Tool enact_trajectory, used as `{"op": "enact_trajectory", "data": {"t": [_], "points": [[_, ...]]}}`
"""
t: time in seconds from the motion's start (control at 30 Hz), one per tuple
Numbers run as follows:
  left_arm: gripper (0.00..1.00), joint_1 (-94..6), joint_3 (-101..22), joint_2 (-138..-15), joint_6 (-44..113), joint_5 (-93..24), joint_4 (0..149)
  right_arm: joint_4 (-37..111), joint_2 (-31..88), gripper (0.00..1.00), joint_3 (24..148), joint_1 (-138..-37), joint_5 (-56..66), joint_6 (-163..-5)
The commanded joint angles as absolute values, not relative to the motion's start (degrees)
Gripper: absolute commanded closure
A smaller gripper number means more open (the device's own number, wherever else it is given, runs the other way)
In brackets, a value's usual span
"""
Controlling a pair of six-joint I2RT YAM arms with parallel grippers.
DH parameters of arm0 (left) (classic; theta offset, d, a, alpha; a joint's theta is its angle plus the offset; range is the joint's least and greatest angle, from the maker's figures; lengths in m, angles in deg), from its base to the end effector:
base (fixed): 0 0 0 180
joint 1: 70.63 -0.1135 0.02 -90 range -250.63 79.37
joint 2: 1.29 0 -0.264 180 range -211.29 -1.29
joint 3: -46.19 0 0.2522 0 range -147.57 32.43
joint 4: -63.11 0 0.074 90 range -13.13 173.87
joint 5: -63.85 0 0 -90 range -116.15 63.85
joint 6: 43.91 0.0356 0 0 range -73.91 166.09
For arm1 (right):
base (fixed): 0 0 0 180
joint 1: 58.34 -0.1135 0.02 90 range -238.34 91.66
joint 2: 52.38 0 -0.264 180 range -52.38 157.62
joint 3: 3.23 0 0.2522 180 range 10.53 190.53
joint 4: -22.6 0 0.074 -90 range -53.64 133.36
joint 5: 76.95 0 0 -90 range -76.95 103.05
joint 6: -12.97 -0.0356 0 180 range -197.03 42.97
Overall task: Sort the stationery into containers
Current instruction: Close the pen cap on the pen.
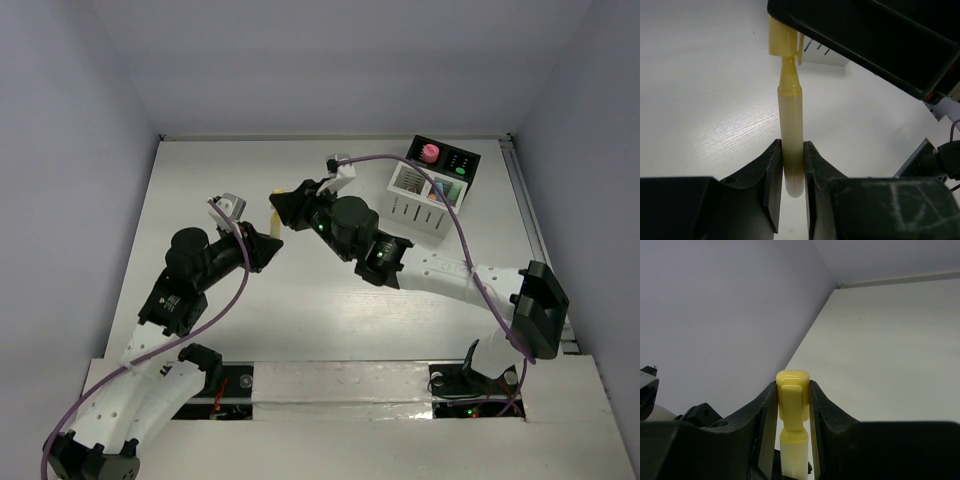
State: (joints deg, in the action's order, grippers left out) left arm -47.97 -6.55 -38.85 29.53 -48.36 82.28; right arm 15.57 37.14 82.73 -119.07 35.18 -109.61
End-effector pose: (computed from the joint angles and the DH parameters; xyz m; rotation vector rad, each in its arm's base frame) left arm 0.1432 -0.0744 0.3330 0.3954 1.6565 -0.8341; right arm 0.1957 0.3217 0.3683 -0.0653 1.6004 1.0012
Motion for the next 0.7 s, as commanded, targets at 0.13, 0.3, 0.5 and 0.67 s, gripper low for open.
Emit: {"op": "enact_trajectory", "data": {"t": [0.13, 0.3, 0.5, 0.67], "points": [[1.00, -48.2, -7.7, -38.1, 30.4, -47.2, 79.0, 13.8, 35.2, 0.89, 81.5, -120.6, 36.7, -108.9], [1.00, -48.2, -7.7, -37.9, 30.4, -47.2, 79.1, 15.4, 35.0, 0.89, 80.8, -120.6, 36.9, -109.4], [1.00, -48.2, -7.6, -37.6, 30.4, -46.6, 79.0, 17.0, 35.4, 0.89, 79.8, -121.2, 38.0, -110.3], [1.00, -48.2, -7.9, -37.2, 30.6, -44.4, 79.4, 18.2, 36.6, 0.91, 79.4, -122.2, 37.6, -111.3]]}}
